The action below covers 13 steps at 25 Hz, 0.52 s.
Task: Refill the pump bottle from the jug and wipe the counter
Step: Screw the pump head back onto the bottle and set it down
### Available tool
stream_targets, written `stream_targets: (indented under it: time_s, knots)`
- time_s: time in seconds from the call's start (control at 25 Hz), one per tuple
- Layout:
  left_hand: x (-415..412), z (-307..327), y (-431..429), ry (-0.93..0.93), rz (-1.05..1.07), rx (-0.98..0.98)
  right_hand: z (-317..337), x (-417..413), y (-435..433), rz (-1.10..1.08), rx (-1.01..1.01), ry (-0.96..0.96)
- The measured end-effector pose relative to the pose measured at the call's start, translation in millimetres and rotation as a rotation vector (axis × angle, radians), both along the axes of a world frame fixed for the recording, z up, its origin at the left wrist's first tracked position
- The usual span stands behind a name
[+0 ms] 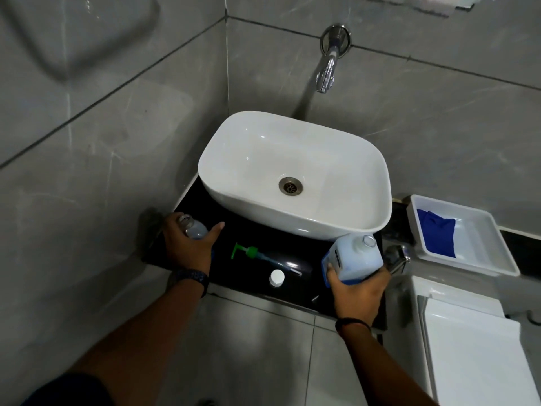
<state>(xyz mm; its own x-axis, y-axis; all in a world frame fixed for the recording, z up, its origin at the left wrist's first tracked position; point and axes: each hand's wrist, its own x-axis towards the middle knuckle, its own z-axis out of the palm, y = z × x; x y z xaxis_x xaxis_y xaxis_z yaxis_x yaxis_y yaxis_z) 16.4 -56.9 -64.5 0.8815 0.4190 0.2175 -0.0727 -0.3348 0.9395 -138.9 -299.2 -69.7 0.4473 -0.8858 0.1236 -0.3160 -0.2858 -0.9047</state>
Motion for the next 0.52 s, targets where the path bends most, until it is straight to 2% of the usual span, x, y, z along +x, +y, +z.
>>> stream_targets:
  time_s: [0.12,0.28,0.4,0.52]
  knots:
    - [-5.2,-1.9,-1.3,0.03,-0.042,0.002,-1.4,-4.9,20.9,-0.073,-0.016,0.051]
    - [-11.3,-11.1,3.1,0.099,-0.114,0.007,-4.3,-14.0,62.7,-0.256,-0.137,0.314]
    - [-13.7,-12.9,7.6,0.115,-0.135,0.001,0.1,-5.5,88.3,-0.225,-0.213,0.303]
    - [-19.1,-19.1,13.4,0.106,-0.186,0.026,6.2,13.0,102.7,-0.065,-0.275,0.231]
